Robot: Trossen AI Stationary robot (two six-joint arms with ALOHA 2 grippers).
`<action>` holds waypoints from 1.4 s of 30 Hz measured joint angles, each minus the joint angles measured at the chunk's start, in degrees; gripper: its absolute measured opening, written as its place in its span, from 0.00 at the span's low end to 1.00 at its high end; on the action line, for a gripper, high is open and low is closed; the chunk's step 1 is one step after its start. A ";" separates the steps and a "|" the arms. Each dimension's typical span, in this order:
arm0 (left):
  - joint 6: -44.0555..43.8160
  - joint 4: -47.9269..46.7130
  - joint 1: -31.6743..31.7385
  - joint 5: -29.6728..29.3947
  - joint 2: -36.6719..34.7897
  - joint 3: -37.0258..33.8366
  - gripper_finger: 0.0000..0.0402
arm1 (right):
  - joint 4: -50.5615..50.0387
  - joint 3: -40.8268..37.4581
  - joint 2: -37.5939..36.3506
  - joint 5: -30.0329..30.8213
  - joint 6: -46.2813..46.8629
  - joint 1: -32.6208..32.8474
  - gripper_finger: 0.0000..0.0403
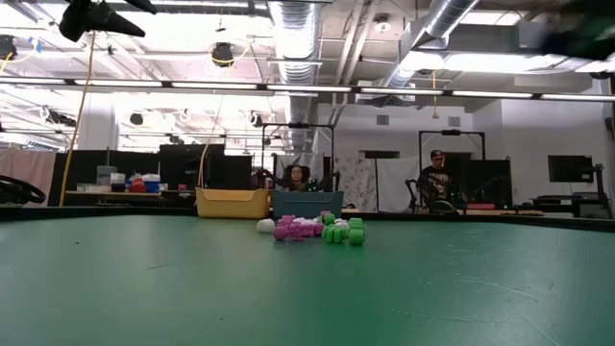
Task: Sort Halloween decoration
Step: Put the green skeleton into the black bin
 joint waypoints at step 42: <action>-1.14 -0.07 -0.01 1.96 0.02 0.00 0.58 | 13.56 5.55 21.22 27.05 14.38 -18.26 0.20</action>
